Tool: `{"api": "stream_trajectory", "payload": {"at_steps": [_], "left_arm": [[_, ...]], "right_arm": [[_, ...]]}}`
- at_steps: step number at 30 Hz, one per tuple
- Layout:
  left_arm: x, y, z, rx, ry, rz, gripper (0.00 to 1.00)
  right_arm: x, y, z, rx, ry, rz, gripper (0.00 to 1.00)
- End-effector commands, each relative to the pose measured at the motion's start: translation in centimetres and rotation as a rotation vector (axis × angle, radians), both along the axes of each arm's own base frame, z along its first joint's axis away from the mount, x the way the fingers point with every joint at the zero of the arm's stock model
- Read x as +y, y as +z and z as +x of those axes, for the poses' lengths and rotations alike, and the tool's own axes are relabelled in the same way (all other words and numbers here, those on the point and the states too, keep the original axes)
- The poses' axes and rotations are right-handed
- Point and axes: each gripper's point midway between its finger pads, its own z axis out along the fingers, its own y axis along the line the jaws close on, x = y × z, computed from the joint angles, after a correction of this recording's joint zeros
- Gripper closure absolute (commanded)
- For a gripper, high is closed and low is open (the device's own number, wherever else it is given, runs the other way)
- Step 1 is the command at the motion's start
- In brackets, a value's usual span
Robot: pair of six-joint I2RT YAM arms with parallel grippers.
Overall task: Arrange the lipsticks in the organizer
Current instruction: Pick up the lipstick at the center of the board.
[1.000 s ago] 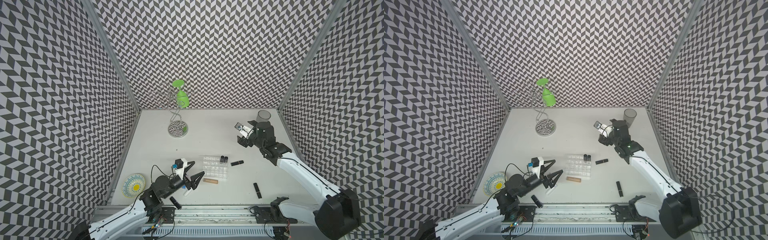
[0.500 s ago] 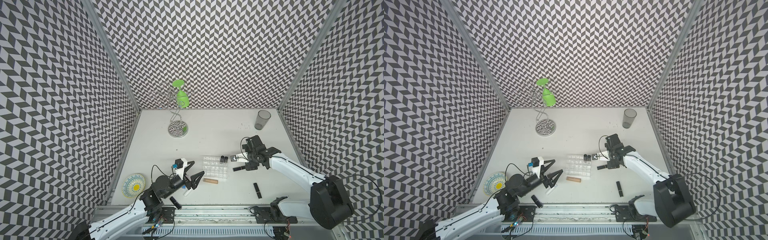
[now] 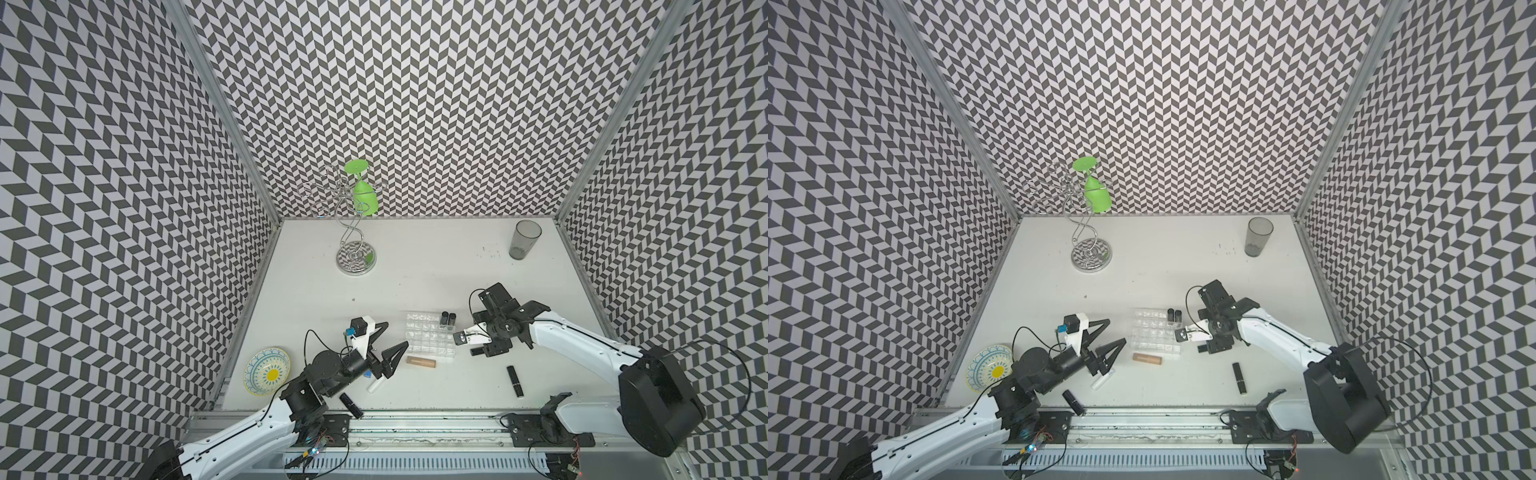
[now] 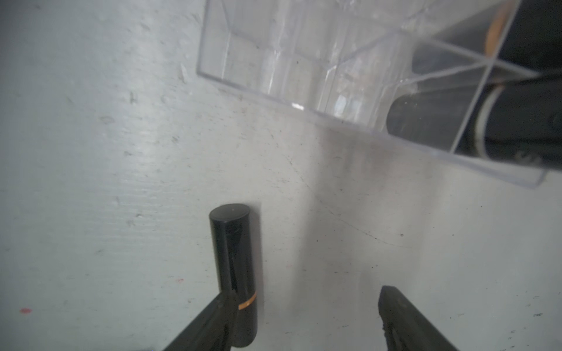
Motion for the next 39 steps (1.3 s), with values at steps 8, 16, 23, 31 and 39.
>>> {"api": "stream_trajectory", "payload": {"at_steps": [8, 16, 23, 31, 39], "left_arm": [[0.3, -0.7, 0.1, 0.002, 0.010, 0.021, 0.12], [0.5, -0.8, 0.0, 0.001, 0.014, 0.014, 0.12], [0.7, 0.0, -0.1, -0.018, 0.018, -0.005, 0.12], [0.7, 0.0, -0.1, -0.016, 0.019, -0.006, 0.12], [0.7, -0.1, 0.0, -0.015, 0.024, -0.001, 0.12]], "right_arm": [[0.3, 0.0, -1.8, 0.042, 0.017, -0.038, 0.25], [-0.6, -2.4, -3.5, 0.110, 0.036, -0.121, 0.34], [-0.7, -3.7, -4.0, 0.109, 0.060, -0.143, 0.45], [0.7, -4.0, -3.8, 0.118, 0.072, -0.132, 0.64], [2.2, -3.3, -3.2, 0.067, 0.091, -0.115, 1.00]]}}
